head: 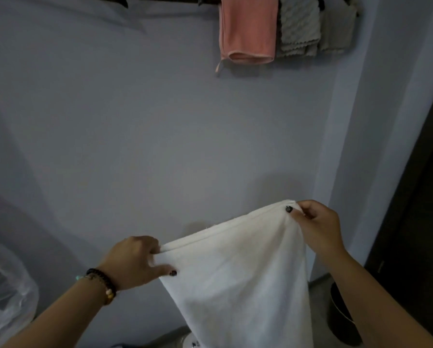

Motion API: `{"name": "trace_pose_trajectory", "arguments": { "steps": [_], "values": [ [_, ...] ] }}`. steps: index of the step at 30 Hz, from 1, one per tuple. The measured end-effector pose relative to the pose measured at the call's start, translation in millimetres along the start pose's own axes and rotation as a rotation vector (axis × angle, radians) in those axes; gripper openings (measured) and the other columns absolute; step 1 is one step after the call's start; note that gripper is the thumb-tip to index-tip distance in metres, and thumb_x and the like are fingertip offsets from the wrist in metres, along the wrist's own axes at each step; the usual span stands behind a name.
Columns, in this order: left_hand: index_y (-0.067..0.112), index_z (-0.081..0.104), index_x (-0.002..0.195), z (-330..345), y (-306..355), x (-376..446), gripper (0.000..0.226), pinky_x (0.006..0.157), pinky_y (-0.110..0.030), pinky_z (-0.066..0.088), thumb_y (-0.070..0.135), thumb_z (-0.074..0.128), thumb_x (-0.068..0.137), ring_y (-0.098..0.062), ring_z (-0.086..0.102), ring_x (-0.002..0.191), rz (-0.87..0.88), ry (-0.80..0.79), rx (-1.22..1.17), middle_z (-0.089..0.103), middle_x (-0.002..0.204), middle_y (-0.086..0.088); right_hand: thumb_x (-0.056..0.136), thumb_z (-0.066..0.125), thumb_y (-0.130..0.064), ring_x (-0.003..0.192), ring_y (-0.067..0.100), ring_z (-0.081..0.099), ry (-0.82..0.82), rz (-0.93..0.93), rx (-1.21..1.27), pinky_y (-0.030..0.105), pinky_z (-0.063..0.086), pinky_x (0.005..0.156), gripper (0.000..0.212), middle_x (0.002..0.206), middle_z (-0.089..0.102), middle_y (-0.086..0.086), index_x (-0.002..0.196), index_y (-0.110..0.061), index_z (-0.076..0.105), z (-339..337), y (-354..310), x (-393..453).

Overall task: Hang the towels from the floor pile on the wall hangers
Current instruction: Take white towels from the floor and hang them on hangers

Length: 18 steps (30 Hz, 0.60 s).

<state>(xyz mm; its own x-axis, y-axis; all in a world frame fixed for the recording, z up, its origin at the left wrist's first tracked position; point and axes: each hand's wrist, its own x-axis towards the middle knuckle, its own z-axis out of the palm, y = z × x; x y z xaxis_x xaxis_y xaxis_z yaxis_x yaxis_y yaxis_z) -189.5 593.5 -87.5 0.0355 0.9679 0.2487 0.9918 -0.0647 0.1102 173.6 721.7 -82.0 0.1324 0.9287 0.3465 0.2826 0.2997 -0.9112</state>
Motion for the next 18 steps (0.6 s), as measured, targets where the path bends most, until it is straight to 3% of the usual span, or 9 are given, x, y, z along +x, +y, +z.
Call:
{"name": "trace_pose_trajectory", "arguments": {
  "steps": [2,5,7,11,13,15,16,18],
  "values": [
    [0.029,0.04,0.058,7,9,6,0.051,0.05,-0.029,0.038,0.078,0.051,0.063,-0.012,0.045,0.051,-0.087,0.112,-0.217,0.045,0.054,0.011,0.08,0.074,-0.016,0.066,0.022,0.059,-0.002,-0.036,0.008,0.033,0.048,0.065,0.009,0.074,0.069,0.011,0.073,-0.017,0.069,-7,-9,11],
    [0.02,0.044,0.064,5,31,20,0.038,0.045,-0.016,0.033,0.043,0.07,0.081,-0.011,0.046,0.048,-0.167,0.251,-0.405,0.049,0.054,0.005,0.079,0.075,-0.015,0.065,0.017,0.058,0.005,-0.051,0.025,0.03,0.046,0.065,0.007,0.074,0.069,0.009,0.074,-0.014,0.069,-21,-18,32],
    [0.014,0.046,0.073,3,48,35,0.028,0.045,-0.016,0.036,0.023,0.067,0.088,-0.015,0.047,0.05,-0.194,0.322,-0.477,0.052,0.058,-0.001,0.078,0.075,-0.016,0.067,0.018,0.061,0.035,-0.048,0.015,0.03,0.048,0.066,0.007,0.075,0.069,0.007,0.077,-0.013,0.069,-30,-20,48],
    [0.019,0.049,0.097,-3,77,66,0.015,0.054,-0.025,0.043,0.021,0.063,0.091,-0.018,0.055,0.066,-0.29,0.485,-0.759,0.058,0.078,0.001,0.084,0.07,-0.009,0.048,0.019,0.064,0.058,-0.008,0.095,0.025,0.045,0.048,0.011,0.073,0.066,0.012,0.078,-0.01,0.061,-41,-22,71],
    [0.022,0.052,0.109,-8,89,80,0.022,0.061,-0.026,0.046,0.025,0.064,0.092,-0.017,0.059,0.075,-0.391,0.532,-0.969,0.061,0.087,0.003,0.087,0.067,-0.004,0.05,0.019,0.069,0.063,0.022,0.221,0.024,0.05,0.046,0.016,0.076,0.065,0.014,0.078,-0.011,0.056,-43,-23,79],
    [0.012,0.06,0.092,-15,96,91,0.016,0.059,-0.027,0.042,0.028,0.063,0.092,-0.019,0.054,0.071,-0.443,0.569,-1.084,0.059,0.079,0.0,0.088,0.065,-0.001,0.055,0.021,0.071,0.075,0.033,0.329,0.023,0.056,0.051,0.018,0.087,0.064,0.016,0.082,-0.013,0.052,-43,-26,84],
    [0.005,0.06,0.083,-18,99,98,0.026,0.057,-0.027,0.039,0.029,0.062,0.093,-0.02,0.05,0.068,-0.446,0.596,-1.111,0.056,0.074,-0.002,0.089,0.064,-0.001,0.057,0.022,0.071,0.076,0.022,0.356,0.023,0.058,0.054,0.018,0.091,0.063,0.016,0.086,-0.013,0.051,-43,-29,88],
    [0.003,0.057,0.083,-26,105,102,0.031,0.056,-0.028,0.037,0.031,0.056,0.096,-0.018,0.046,0.066,-0.422,0.65,-1.06,0.053,0.072,-0.002,0.089,0.062,0.0,0.062,0.023,0.072,0.07,0.015,0.387,0.023,0.059,0.06,0.016,0.098,0.064,0.017,0.097,-0.008,0.051,-42,-29,93]
  ]
}}
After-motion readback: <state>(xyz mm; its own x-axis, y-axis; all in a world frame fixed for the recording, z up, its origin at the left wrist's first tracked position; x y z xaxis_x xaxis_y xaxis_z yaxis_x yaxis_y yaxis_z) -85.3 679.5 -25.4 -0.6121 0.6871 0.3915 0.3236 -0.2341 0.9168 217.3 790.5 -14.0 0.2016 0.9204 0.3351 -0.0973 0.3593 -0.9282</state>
